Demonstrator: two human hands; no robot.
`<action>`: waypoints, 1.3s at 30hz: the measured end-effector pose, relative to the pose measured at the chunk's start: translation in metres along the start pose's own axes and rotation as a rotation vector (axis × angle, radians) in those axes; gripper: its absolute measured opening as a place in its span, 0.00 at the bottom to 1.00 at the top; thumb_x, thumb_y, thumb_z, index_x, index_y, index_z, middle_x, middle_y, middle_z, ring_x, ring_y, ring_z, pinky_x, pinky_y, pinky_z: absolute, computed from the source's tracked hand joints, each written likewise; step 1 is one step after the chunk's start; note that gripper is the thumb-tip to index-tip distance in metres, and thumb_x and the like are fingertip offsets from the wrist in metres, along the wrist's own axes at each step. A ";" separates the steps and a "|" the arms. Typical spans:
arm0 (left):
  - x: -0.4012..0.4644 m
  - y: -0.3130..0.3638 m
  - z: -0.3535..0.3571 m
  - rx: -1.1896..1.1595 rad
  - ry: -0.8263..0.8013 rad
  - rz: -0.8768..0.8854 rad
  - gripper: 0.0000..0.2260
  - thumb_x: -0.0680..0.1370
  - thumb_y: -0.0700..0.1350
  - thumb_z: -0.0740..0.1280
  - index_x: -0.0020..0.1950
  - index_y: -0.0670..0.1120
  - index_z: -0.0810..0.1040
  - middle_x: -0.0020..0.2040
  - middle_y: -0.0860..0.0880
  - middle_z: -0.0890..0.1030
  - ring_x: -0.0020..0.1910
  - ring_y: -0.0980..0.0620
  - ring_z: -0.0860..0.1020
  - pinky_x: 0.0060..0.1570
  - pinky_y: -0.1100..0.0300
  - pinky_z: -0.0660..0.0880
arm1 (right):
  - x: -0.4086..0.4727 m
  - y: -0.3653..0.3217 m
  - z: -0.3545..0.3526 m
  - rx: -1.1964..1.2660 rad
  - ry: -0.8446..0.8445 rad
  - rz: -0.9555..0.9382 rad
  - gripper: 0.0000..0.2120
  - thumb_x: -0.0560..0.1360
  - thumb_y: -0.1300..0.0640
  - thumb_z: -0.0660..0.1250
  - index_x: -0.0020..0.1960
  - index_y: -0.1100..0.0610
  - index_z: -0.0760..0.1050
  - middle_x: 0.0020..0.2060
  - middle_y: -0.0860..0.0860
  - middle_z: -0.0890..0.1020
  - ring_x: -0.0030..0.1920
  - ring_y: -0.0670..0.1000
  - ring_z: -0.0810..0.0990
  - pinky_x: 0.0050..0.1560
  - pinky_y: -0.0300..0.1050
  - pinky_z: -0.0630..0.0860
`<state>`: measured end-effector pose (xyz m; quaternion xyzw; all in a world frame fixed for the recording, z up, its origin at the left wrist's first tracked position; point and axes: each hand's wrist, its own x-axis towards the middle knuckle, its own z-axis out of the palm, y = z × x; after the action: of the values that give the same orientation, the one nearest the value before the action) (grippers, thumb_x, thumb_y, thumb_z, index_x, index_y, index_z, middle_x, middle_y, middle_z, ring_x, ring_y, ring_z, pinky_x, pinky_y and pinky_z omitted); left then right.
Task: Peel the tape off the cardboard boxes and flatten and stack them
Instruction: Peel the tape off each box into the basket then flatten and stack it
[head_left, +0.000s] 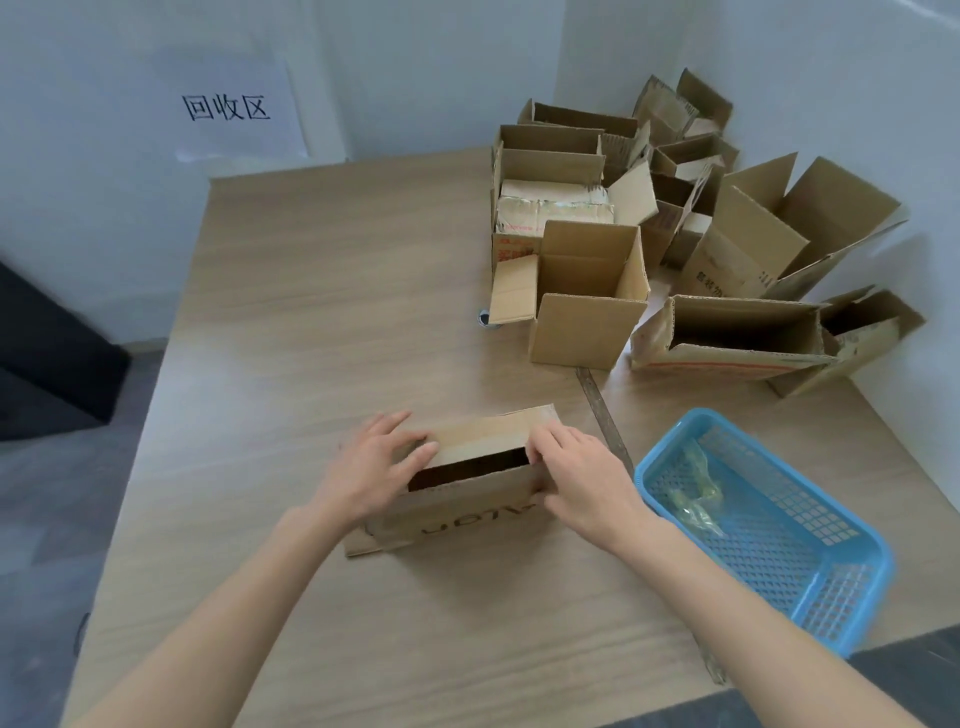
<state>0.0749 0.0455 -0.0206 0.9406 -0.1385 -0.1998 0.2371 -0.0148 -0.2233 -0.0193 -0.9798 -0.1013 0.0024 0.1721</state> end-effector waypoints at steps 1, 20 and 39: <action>-0.003 -0.003 -0.005 -0.070 -0.032 -0.068 0.22 0.81 0.64 0.61 0.72 0.59 0.76 0.82 0.52 0.59 0.81 0.49 0.56 0.78 0.44 0.56 | -0.006 -0.004 0.000 0.000 0.014 -0.018 0.19 0.69 0.60 0.75 0.50 0.48 0.67 0.49 0.43 0.73 0.48 0.46 0.71 0.54 0.44 0.76; -0.046 -0.002 -0.001 -0.715 0.427 -0.340 0.35 0.76 0.48 0.55 0.80 0.69 0.48 0.72 0.49 0.75 0.62 0.45 0.75 0.62 0.49 0.70 | 0.014 -0.002 -0.014 0.518 0.179 0.682 0.33 0.80 0.55 0.54 0.81 0.36 0.47 0.64 0.55 0.80 0.57 0.60 0.77 0.60 0.53 0.70; -0.067 -0.025 0.055 -0.111 0.001 -0.084 0.31 0.81 0.60 0.66 0.81 0.53 0.63 0.82 0.50 0.57 0.78 0.50 0.62 0.76 0.53 0.61 | -0.011 0.005 -0.009 0.860 -0.022 0.779 0.28 0.77 0.62 0.69 0.75 0.48 0.68 0.45 0.53 0.81 0.39 0.53 0.78 0.41 0.46 0.78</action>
<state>-0.0044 0.0687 -0.0565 0.9311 -0.0875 -0.2164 0.2802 -0.0243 -0.2327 -0.0126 -0.7868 0.2751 0.1165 0.5400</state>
